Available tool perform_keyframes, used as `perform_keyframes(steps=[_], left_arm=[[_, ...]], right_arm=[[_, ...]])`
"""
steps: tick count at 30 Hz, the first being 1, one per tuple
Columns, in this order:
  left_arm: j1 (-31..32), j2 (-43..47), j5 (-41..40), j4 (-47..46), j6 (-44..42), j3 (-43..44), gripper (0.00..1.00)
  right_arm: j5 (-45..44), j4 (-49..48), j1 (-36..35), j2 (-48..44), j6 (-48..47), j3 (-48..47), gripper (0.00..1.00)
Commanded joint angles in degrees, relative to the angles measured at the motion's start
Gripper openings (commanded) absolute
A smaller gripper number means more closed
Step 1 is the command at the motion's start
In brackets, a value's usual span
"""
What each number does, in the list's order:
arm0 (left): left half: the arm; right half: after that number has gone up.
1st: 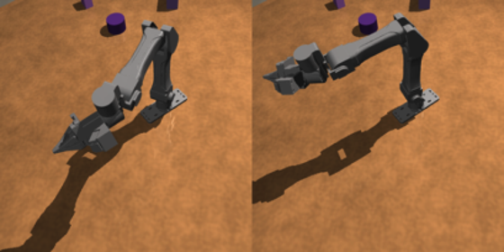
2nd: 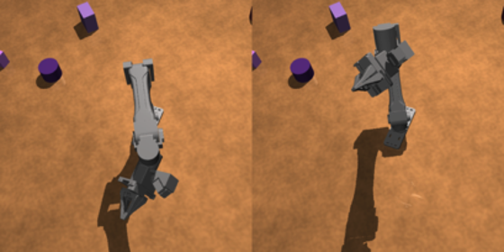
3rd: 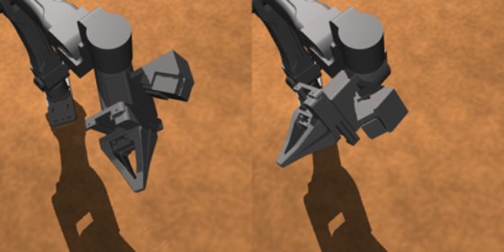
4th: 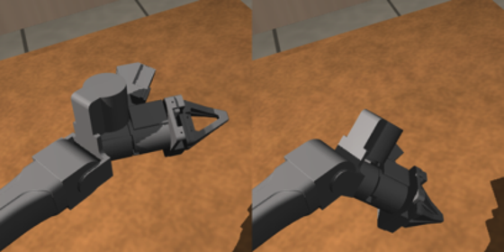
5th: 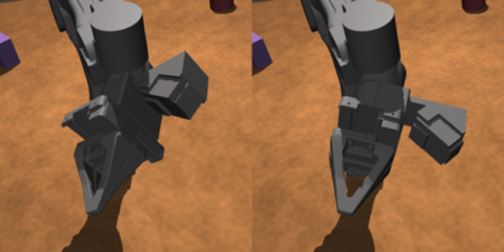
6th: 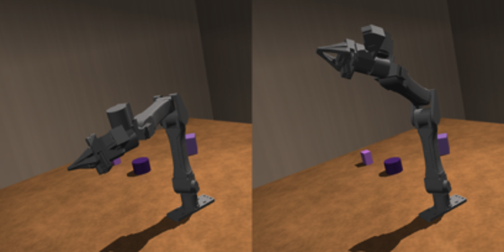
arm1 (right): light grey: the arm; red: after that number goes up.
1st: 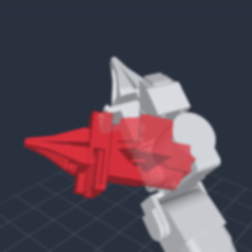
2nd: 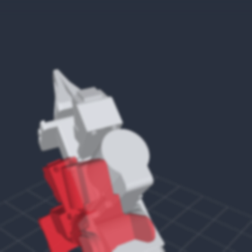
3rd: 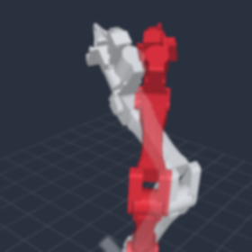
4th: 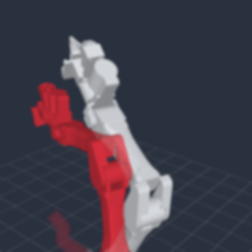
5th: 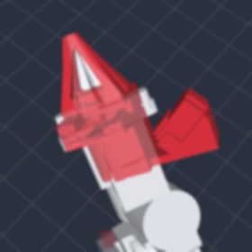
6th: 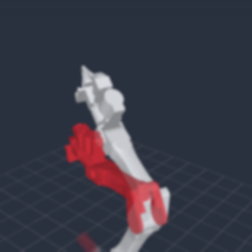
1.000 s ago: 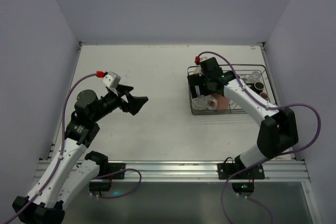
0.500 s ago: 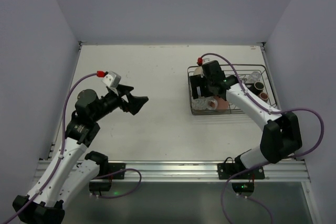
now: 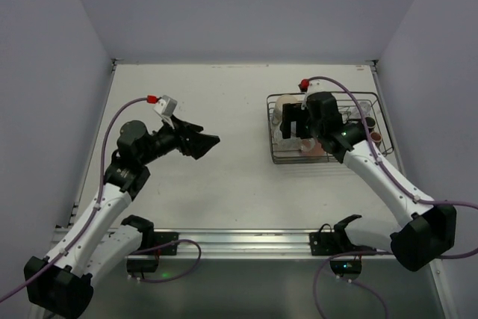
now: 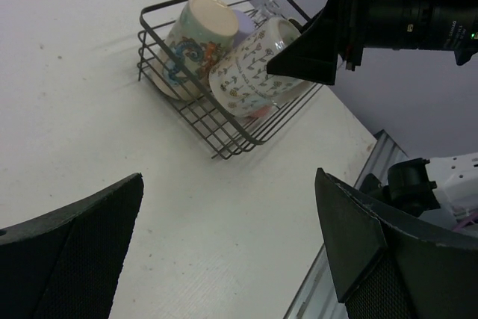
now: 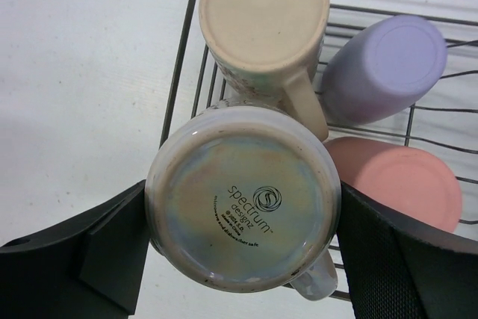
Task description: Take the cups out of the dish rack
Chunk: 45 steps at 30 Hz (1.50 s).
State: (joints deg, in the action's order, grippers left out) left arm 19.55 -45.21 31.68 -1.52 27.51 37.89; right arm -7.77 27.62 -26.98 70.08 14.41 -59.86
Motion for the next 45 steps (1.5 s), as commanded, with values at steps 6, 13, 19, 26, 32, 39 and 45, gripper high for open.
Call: perform_keyframes(steps=[6,13,19,26,32,39,45], left_arm=[[0.92,-7.16,10.15,-17.89,16.51,-2.38,0.99],[8.39,-14.72,7.79,-29.49,23.29,-2.47,0.97],[13.58,-22.37,3.83,-37.66,26.10,-0.71,0.89],[15.96,-29.84,2.07,-48.75,29.09,0.69,0.84],[17.01,-31.60,-0.39,-52.88,28.66,1.22,0.82],[18.94,-31.08,-2.59,-58.50,27.60,1.75,0.78],[19.91,-28.54,-4.17,-62.55,28.30,0.96,0.41]], right_arm=[[-2.95,-9.07,0.09,-8.82,2.19,-2.46,0.29],[3.98,-12.58,0.35,-14.36,8.34,-0.18,0.24],[7.42,-17.50,0.53,-18.75,14.49,2.81,0.24],[15.24,-23.13,0.70,-22.44,21.44,5.80,0.24],[21.65,-27.78,0.97,-24.47,26.09,8.08,0.24],[29.38,-36.66,0.88,-23.94,33.04,13.09,0.24],[32.03,-42.64,0.97,-23.59,38.40,16.79,0.25]])
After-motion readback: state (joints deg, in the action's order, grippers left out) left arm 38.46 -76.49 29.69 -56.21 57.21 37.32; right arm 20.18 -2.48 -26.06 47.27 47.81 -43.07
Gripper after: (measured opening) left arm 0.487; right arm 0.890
